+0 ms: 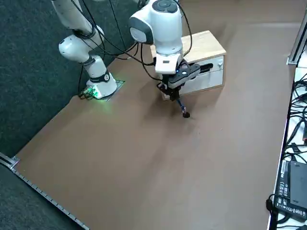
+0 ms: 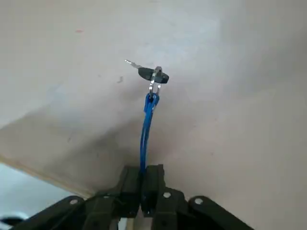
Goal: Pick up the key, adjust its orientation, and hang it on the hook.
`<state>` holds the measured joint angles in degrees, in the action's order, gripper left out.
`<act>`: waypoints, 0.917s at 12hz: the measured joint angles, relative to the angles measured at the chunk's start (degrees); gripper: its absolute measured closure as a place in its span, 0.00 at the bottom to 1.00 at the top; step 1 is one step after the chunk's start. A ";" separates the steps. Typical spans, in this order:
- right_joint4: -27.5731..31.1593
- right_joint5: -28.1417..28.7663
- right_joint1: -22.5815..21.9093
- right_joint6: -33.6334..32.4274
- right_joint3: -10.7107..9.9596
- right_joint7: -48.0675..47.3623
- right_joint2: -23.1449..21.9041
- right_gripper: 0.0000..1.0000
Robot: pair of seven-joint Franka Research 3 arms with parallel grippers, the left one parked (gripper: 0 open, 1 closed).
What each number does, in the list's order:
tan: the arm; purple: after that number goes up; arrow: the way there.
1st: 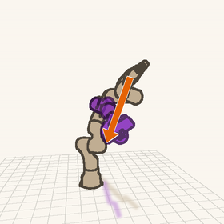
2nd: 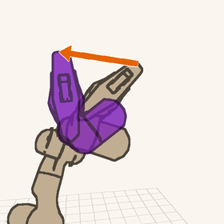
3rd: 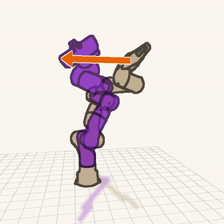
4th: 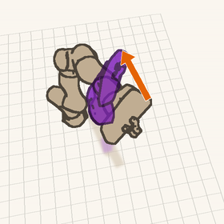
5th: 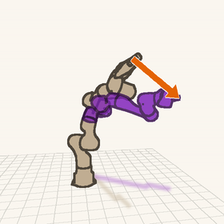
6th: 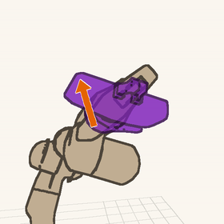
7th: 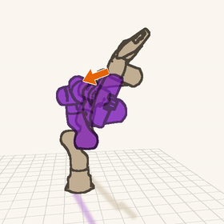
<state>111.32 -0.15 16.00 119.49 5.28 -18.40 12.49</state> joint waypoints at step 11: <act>-10.48 -0.03 -4.55 0.00 0.06 39.43 7.89 0.96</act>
<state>100.84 -0.18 11.45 119.49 5.34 21.03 20.38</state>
